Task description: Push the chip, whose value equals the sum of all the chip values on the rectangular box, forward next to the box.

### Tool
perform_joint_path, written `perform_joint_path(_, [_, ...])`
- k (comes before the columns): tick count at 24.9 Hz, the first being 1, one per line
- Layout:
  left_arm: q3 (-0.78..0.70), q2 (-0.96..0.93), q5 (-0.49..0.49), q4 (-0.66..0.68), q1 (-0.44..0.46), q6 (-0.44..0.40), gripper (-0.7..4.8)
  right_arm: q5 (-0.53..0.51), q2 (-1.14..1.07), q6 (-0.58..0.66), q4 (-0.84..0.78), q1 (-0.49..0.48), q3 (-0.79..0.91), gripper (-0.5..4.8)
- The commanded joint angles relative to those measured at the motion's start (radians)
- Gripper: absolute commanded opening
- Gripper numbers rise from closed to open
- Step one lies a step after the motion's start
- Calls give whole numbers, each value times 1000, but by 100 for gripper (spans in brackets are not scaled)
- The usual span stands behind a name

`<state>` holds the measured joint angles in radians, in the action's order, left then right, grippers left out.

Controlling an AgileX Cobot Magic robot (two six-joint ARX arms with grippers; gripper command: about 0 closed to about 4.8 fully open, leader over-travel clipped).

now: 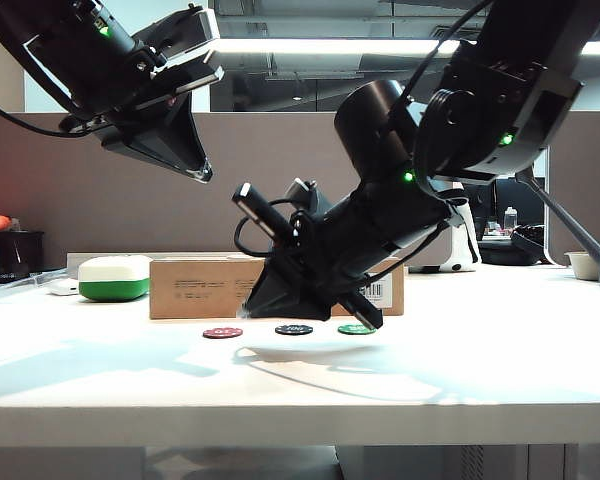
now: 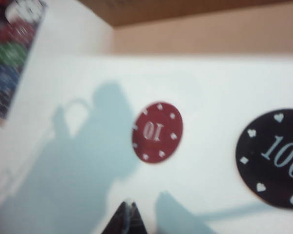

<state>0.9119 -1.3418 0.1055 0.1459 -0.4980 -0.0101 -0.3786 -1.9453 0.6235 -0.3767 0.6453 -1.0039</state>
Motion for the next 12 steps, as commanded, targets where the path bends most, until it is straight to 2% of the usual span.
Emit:
perform_joint_path(1, [2, 2, 4, -13, -1, -5, -5, 0, -7, -110, 62, 16, -42, -5])
perform_joint_path(8, [2, 3, 4, -13, -1, -5, -5, 9, -39, -209, 146, 27, -114, -5])
perform_joint_path(12, [2, 2, 4, -13, -1, -5, -5, 34, -53, -210, 184, 29, -137, -5])
